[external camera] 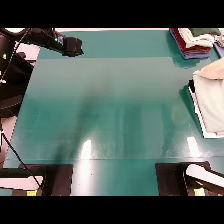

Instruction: Fold the shirts.

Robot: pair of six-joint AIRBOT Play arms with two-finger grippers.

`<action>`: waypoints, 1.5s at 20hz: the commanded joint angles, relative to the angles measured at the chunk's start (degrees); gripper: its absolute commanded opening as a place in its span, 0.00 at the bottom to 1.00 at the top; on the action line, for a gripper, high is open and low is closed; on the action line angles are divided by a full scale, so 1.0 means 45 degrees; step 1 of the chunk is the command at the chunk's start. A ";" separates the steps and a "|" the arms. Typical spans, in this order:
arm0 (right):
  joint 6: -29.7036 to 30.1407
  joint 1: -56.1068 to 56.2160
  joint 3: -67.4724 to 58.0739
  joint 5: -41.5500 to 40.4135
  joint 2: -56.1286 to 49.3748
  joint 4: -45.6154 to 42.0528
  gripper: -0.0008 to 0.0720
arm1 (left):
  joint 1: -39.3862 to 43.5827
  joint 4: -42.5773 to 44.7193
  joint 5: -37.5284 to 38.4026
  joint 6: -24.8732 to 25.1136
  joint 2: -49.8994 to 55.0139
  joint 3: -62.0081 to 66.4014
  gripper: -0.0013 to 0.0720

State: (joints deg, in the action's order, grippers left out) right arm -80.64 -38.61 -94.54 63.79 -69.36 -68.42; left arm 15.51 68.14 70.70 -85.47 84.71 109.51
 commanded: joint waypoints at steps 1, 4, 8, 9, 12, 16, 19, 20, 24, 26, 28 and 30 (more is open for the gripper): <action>0.0024 -0.0078 0.2667 0.0714 0.1637 -0.1666 0.04 | 0.0000 0.0000 -0.0117 0.0010 0.0010 -0.0010 0.05; 0.0024 -0.0889 0.4789 0.1277 0.2827 -0.1841 0.04 | 0.0000 0.0005 -0.0024 0.0121 0.0010 -0.0015 0.05; 0.0029 -0.2866 0.6985 0.1423 0.3886 -0.1836 0.18 | -0.0005 0.0005 0.0097 0.0117 0.0010 -0.0015 0.05; 0.0029 -0.3385 0.7427 0.1467 0.4065 -0.1836 0.48 | 0.0000 0.0005 0.0083 0.0112 0.0010 -0.0015 0.05; 0.0019 -0.4682 0.7796 0.1719 0.4167 -0.1831 0.88 | -0.0005 0.0000 0.0063 0.0117 0.0010 -0.0015 0.05; -0.0525 -0.5493 0.6567 0.1865 0.4167 -0.0495 0.88 | 0.0000 0.0000 0.0039 0.0107 0.0010 -0.0015 0.05; -0.0520 -0.4002 0.5984 0.1642 0.4167 0.2356 0.87 | -0.0005 -0.0010 -0.0029 0.0102 0.0010 -0.0015 0.06; -0.0520 -0.3060 0.5911 0.1642 0.4167 0.3021 0.87 | -0.0005 0.0010 -0.0073 0.0107 0.0010 -0.0015 0.05; -0.0500 0.2225 0.5960 0.1603 0.4148 0.3492 0.86 | -0.0005 0.0141 -0.0146 0.0102 0.0010 -0.0010 0.05; -0.0500 0.4847 0.5950 0.1540 0.3929 0.3487 0.82 | -0.0005 0.0092 -0.0471 0.0097 0.0010 -0.0010 0.06; -0.0495 0.7023 0.5950 0.1520 0.3565 0.3473 0.71 | -0.0005 0.0097 -0.0738 0.0102 0.0010 -0.0010 0.05; -0.0495 0.8777 0.5950 0.1535 0.3147 0.3143 0.09 | -0.0005 0.0097 -0.1054 0.0097 0.0010 -0.0010 0.05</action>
State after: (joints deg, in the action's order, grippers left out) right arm -82.85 -11.60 -67.70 70.76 -53.25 -53.89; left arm 15.51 68.55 68.05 -84.99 84.71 109.45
